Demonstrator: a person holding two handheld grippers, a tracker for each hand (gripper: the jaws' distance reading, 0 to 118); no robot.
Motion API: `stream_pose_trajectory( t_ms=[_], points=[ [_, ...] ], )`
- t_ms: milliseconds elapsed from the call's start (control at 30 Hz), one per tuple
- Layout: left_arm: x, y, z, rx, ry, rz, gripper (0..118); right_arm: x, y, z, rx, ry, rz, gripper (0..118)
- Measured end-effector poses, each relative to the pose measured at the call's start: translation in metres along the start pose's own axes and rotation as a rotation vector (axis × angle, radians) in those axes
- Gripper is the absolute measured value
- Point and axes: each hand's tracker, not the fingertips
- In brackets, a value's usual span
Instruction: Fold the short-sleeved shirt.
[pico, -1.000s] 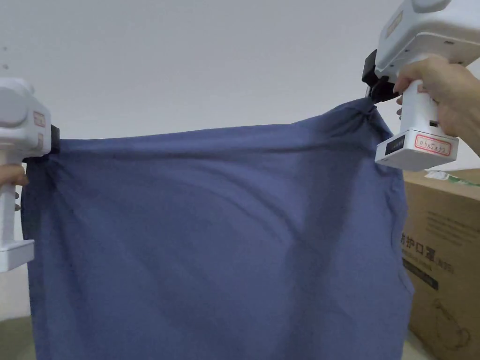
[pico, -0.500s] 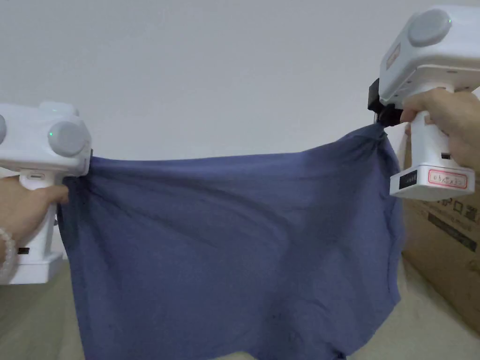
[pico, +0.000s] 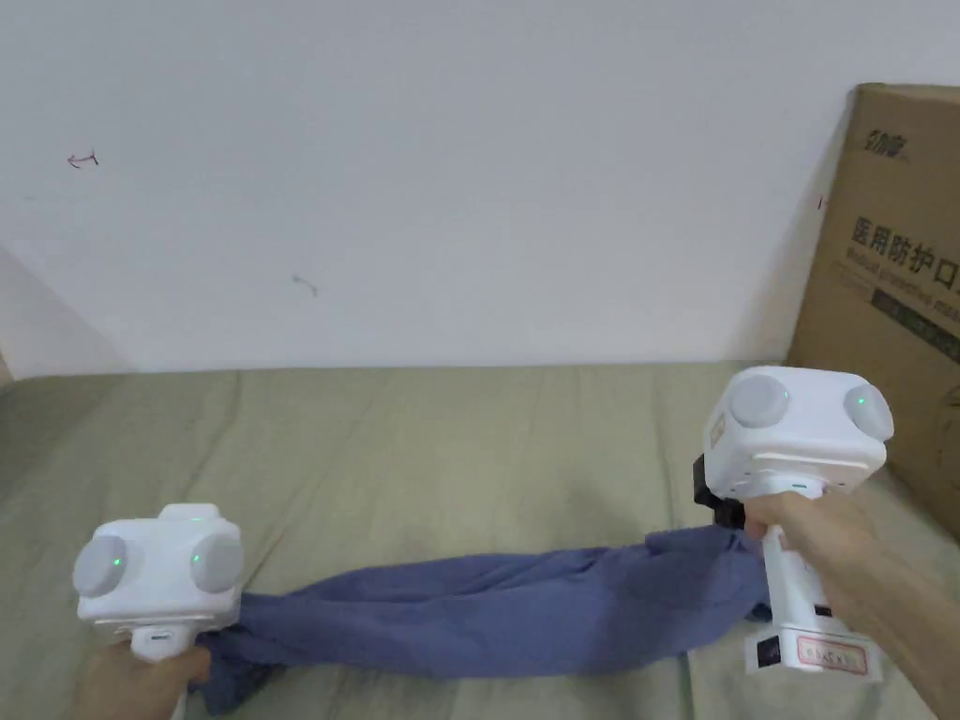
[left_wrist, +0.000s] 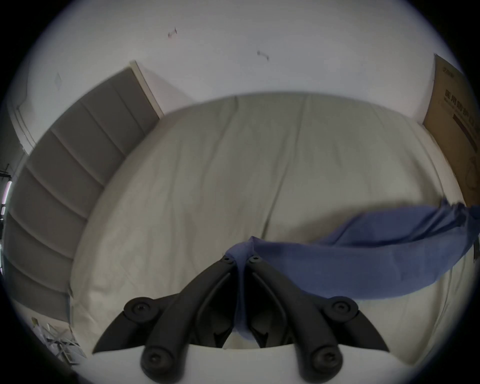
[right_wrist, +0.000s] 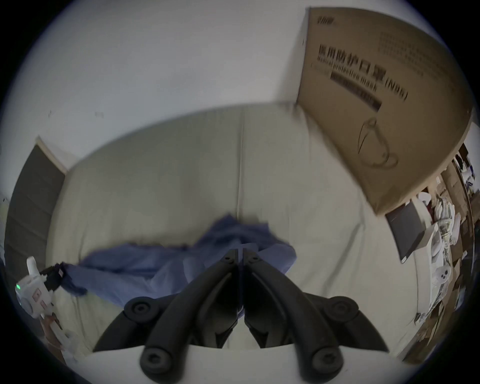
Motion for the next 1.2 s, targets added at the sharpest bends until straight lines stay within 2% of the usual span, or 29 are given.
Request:
stream_pose_trajectory(
  t_ms=[33,67,133,167,233,267,333,367,433,500,567,600,667,733,800,867,967,1000,1033,1067,1100,1133,1200],
  points=[
    [-0.006,-0.018,0.003,-0.002,-0.008,0.01,2,0.005,-0.016,-0.002,-0.008,0.013,0.018,1],
    [-0.013,-0.033,0.008,-0.012,-0.05,0.052,2,0.011,-0.033,0.002,-0.011,0.019,0.004,1],
    [-0.033,-0.064,0.031,-0.005,-0.137,0.175,2,0.02,-0.078,0.021,0.0,0.101,0.082,1],
    [-0.04,-0.081,0.046,-0.014,-0.187,0.19,2,0.025,-0.098,0.029,0.003,0.108,0.104,1],
    [-0.053,-0.115,0.074,-0.014,-0.203,0.185,2,0.038,-0.147,0.051,-0.003,0.087,0.086,1],
    [-0.059,-0.132,0.089,-0.013,-0.2,0.148,2,0.048,-0.169,0.062,-0.037,0.125,0.02,1],
    [-0.067,-0.166,0.12,-0.007,-0.147,0.072,2,0.063,-0.214,0.085,-0.049,0.161,-0.057,1],
    [-0.075,-0.184,0.137,0.0,-0.127,0.047,2,0.067,-0.241,0.096,-0.035,0.15,-0.036,1],
    [-0.088,-0.217,0.169,-0.002,-0.141,0.086,2,0.073,-0.289,0.119,-0.084,0.129,0.058,1],
    [-0.101,-0.247,0.194,0.008,-0.168,0.161,2,0.076,-0.33,0.144,-0.086,0.124,0.018,1],
    [-0.109,-0.276,0.218,-0.01,-0.164,0.13,2,0.086,-0.365,0.173,-0.082,0.21,-0.072,1],
    [-0.111,-0.285,0.227,-0.015,-0.142,0.116,2,0.087,-0.379,0.185,-0.093,0.206,-0.085,1],
    [-0.119,-0.307,0.248,0.016,-0.085,0.053,2,0.086,-0.41,0.211,-0.092,0.206,-0.016,1],
    [-0.129,-0.325,0.263,0.025,-0.085,0.068,2,0.087,-0.434,0.232,-0.088,0.174,0.062,1],
    [-0.141,-0.337,0.274,0.019,-0.085,0.087,2,0.093,-0.451,0.247,-0.091,0.175,0.044,1],
    [-0.152,-0.35,0.282,0.015,-0.075,0.101,2,0.102,-0.463,0.255,-0.097,0.188,-0.018,1],
    [-0.158,-0.364,0.288,0.019,-0.083,0.113,4,0.114,-0.471,0.248,-0.077,0.183,-0.034,1],
    [-0.159,-0.365,0.288,0.011,-0.098,0.126,9,0.115,-0.471,0.246,-0.064,0.205,-0.046,2],
    [-0.158,-0.366,0.288,0.004,-0.102,0.131,31,0.112,-0.471,0.245,-0.067,0.21,-0.056,12],
    [-0.156,-0.365,0.289,-0.003,-0.082,0.124,54,0.108,-0.467,0.245,-0.065,0.2,-0.051,31],
    [-0.155,-0.363,0.29,-0.005,-0.069,0.112,70,0.107,-0.463,0.244,-0.039,0.183,-0.026,53],
    [-0.155,-0.361,0.294,0.003,-0.073,0.111,79,0.105,-0.457,0.241,-0.007,0.155,0.018,62],
    [-0.155,-0.353,0.301,0.023,-0.077,0.115,79,0.101,-0.444,0.239,0.046,0.108,0.066,62]
  ],
)
